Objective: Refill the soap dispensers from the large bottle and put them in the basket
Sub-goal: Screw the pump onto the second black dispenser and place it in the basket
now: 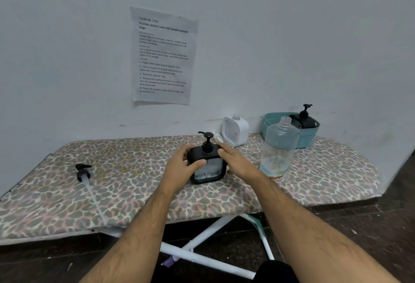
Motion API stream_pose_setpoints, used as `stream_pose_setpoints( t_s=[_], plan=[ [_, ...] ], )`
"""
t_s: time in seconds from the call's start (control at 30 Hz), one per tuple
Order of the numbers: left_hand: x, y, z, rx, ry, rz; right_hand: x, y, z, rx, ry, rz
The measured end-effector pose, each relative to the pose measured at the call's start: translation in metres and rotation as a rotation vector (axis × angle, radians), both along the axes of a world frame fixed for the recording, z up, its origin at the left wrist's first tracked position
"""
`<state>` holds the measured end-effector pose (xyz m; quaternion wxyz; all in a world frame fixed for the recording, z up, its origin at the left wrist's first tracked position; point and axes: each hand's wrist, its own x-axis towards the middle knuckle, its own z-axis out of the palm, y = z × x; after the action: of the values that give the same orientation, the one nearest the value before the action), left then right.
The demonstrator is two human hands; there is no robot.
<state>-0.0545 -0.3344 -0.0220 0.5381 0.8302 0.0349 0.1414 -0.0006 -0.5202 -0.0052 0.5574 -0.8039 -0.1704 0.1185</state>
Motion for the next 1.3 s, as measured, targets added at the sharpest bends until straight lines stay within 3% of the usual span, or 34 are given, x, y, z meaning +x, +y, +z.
stream_pose_setpoints(
  t_s=[0.3,0.57,0.73,1.03,1.3],
  plan=[
    [-0.019,0.007,-0.011,-0.221,0.052,-0.019,-0.002,-0.007,0.004,0.001,-0.022,0.014],
    [-0.015,0.002,-0.009,-0.249,0.026,-0.021,0.000,-0.015,0.008,-0.040,0.011,0.020],
    [-0.005,-0.002,-0.001,-0.255,0.003,-0.059,0.005,-0.025,0.027,-0.169,-0.052,0.015],
    [0.040,-0.020,0.055,-0.266,-0.200,-0.113,0.013,-0.045,0.114,-0.367,-0.322,-0.033],
    [0.084,-0.062,0.125,-0.286,-0.345,-0.218,0.036,-0.086,0.174,-0.274,-0.443,-0.176]
  ],
)
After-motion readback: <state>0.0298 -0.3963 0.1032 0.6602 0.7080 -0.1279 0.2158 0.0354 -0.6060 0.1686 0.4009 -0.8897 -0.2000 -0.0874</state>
